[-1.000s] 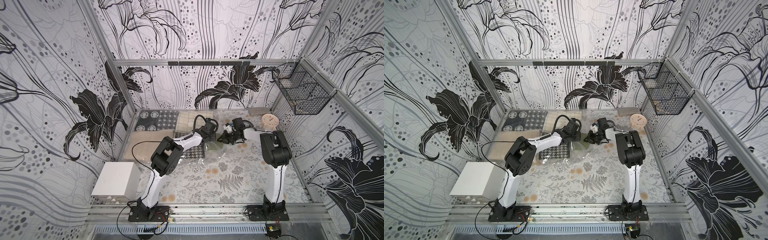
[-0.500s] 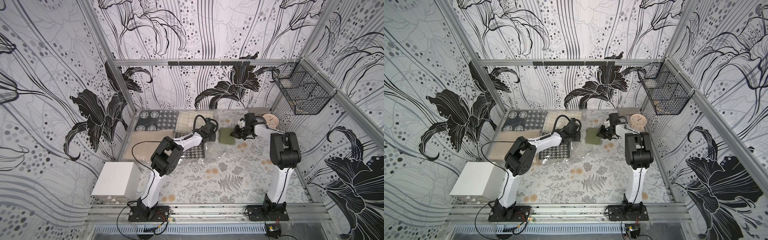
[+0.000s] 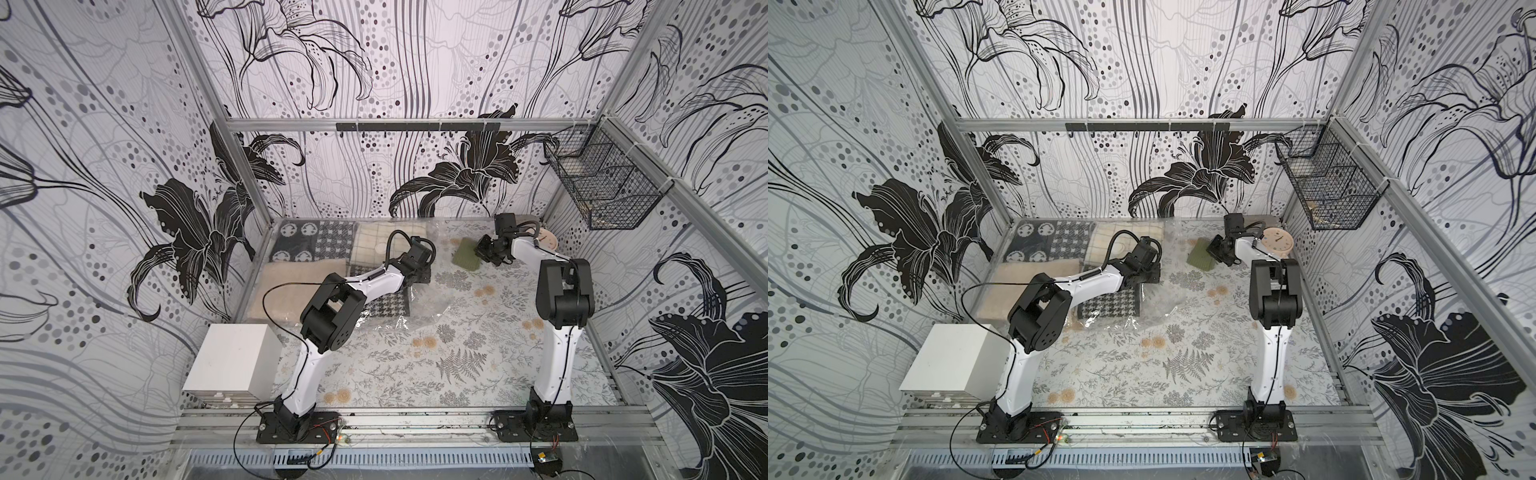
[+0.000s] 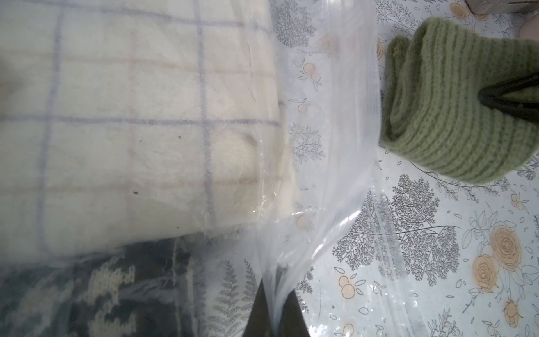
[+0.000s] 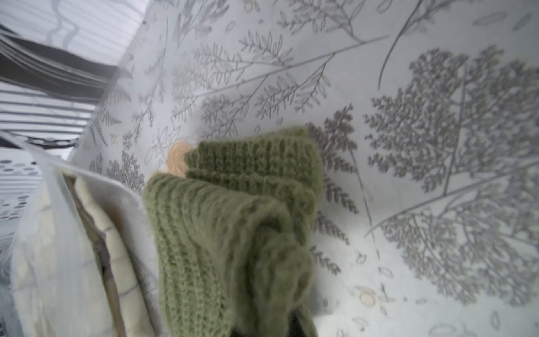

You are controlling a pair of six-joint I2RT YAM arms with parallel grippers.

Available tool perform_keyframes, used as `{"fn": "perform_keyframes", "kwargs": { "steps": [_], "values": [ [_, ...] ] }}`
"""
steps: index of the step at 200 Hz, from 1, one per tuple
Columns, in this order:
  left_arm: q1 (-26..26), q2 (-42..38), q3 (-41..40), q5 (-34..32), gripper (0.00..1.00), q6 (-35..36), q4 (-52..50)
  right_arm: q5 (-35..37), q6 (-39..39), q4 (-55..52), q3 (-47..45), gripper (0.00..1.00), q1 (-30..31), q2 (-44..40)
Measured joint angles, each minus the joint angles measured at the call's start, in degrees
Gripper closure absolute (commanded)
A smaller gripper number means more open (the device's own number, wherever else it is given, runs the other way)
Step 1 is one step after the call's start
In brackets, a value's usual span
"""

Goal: Take the scarf out of the vacuum bag
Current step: Take out the scarf from the vacuum bag.

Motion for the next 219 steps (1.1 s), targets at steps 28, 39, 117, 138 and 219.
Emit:
{"fn": "perform_keyframes", "kwargs": {
  "steps": [28,39,117,138,219],
  "values": [
    [0.0,-0.1,-0.1,0.0,1.0,0.1,0.0,1.6,3.5,-0.4,8.7,1.0,-0.3,5.6],
    [0.0,-0.1,-0.1,0.0,1.0,0.2,0.0,2.0,5.1,-0.5,11.2,1.0,-0.3,7.3],
    [0.0,-0.7,-0.2,0.0,1.0,0.2,0.0,10.4,18.0,-2.7,18.7,1.0,-0.3,11.8],
    [0.0,-0.8,-0.2,0.0,1.0,0.2,-0.1,11.5,21.0,-2.5,19.3,1.0,-0.3,12.3],
    [0.0,-2.1,-1.1,0.0,1.0,0.2,-0.2,13.0,28.8,2.0,21.3,0.46,0.3,15.4]
  ]
}}
